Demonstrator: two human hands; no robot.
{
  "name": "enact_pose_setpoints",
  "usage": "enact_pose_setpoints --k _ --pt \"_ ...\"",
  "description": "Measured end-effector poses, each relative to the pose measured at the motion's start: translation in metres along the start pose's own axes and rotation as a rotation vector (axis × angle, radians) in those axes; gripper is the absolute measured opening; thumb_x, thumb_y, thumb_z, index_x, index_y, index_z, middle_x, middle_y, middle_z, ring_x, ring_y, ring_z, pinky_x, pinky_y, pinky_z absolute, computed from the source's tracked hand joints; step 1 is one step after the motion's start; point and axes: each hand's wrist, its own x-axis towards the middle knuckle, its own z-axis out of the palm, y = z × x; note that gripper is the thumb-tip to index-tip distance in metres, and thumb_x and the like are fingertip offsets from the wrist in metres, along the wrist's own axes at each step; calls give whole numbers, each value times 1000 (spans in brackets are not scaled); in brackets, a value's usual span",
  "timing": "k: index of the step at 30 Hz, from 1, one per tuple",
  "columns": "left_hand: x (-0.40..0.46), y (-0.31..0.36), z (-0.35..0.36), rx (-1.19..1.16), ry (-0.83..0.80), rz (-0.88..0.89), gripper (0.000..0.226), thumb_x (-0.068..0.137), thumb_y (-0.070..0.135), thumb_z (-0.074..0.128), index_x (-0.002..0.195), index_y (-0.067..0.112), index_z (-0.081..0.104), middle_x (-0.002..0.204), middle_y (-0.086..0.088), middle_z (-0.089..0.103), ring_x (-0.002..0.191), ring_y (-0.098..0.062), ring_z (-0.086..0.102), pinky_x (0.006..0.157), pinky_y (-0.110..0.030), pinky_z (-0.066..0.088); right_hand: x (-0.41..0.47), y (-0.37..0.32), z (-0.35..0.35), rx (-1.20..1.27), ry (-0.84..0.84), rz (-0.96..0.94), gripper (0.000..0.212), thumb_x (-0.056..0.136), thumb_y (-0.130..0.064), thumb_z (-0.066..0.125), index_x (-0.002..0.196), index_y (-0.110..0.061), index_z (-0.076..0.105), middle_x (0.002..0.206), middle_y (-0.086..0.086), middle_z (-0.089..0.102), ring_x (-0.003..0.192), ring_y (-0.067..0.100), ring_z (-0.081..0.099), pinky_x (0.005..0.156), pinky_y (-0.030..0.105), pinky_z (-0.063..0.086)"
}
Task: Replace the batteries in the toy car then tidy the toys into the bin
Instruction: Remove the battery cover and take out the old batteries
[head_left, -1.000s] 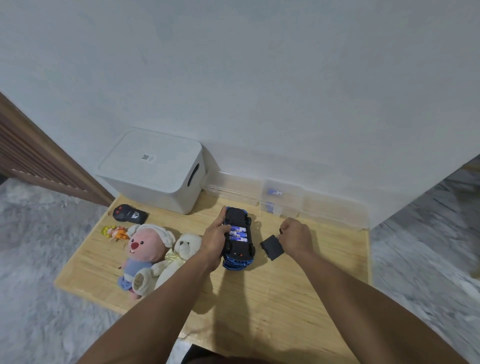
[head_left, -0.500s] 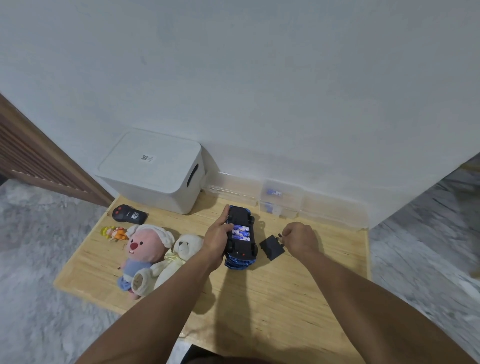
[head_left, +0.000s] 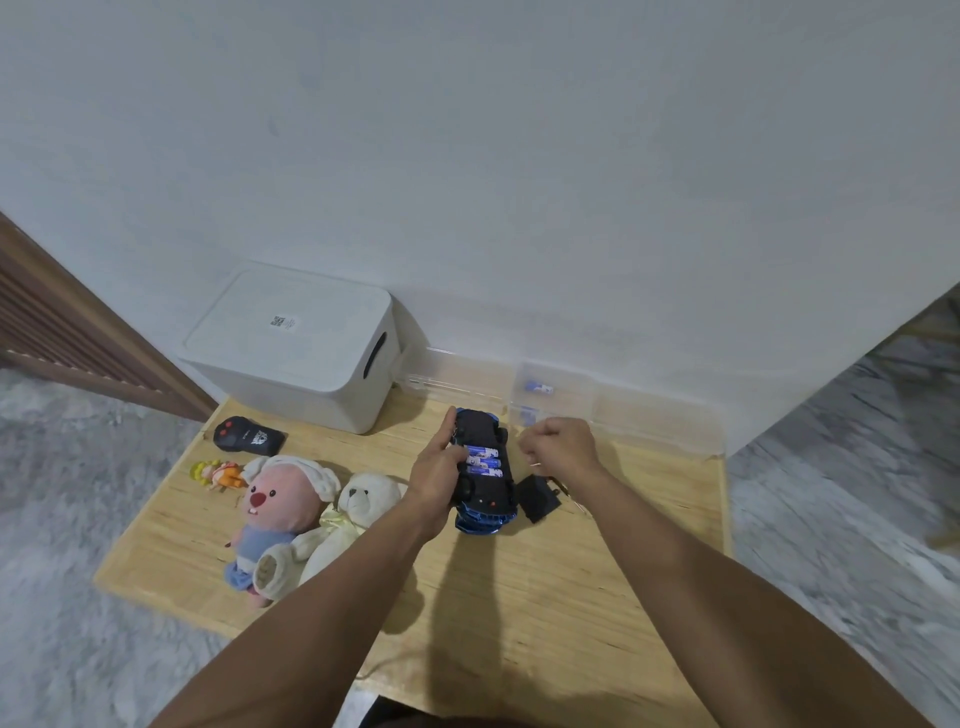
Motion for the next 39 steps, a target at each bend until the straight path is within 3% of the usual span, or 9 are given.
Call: enact_pose_setpoints --k 2,7,13,21,27,31,33,36,39 --pt "1 -1 0 25 5 37 68 90 -2 42 143 41 42 112 1 68 86 -22 66 81 -40 57 -6 -10 2 166 -101 139 4 75 0 69 79 1 71 68 10 63 57 18 57 63 31 54" --pt "-1 -3 1 132 -4 165 68 94 -3 44 147 39 37 118 -4 66 94 -19 66 83 -32 56 -12 -18 8 190 -172 258 18 78 -3 73 90 9 70 65 10 63 47 13 50 50 23 47" --pt "-7 -2 3 212 -26 275 69 95 -4 45 147 39 34 117 0 63 86 -1 64 69 -13 52 -12 -23 15 280 -150 407 11 78 -8 71 88 -4 72 63 2 67 47 8 52 54 21 42" --pt "-6 0 3 209 -49 247 68 98 -1 44 151 39 26 126 4 61 101 -11 65 82 -27 57 -14 -25 11 419 -170 469 3 73 -13 64 70 -14 65 59 -4 57 48 9 45 53 23 31" --pt "-1 -1 1 175 -27 232 68 97 -2 45 150 38 27 125 -5 62 107 -21 64 93 -41 54 -18 -28 12 377 -166 276 9 76 -12 76 78 -16 68 74 0 65 66 10 57 54 23 37" --pt "-2 3 2 126 -36 201 66 98 -2 45 149 37 30 124 -6 63 109 -25 64 97 -47 51 -19 -23 19 378 -55 152 13 75 -11 79 80 -12 67 72 3 66 64 11 59 48 19 42" --pt "-1 4 1 91 -34 191 66 98 -2 45 149 37 32 128 -8 61 104 -22 64 98 -48 51 -19 -22 21 441 -1 122 13 77 -13 78 79 -13 65 73 2 67 68 12 61 55 22 46" --pt "0 5 -2 20 -18 157 63 99 -1 44 148 36 34 126 -7 62 89 -14 65 84 -40 58 -19 -28 18 535 38 130 7 83 -9 67 84 -12 60 81 7 68 75 16 66 78 34 55" --pt "1 6 -3 -42 16 124 58 99 1 43 144 37 40 103 1 65 71 -9 64 59 -29 57 -19 -35 14 596 26 161 8 88 -2 52 88 -6 59 81 13 59 69 23 64 71 38 58"
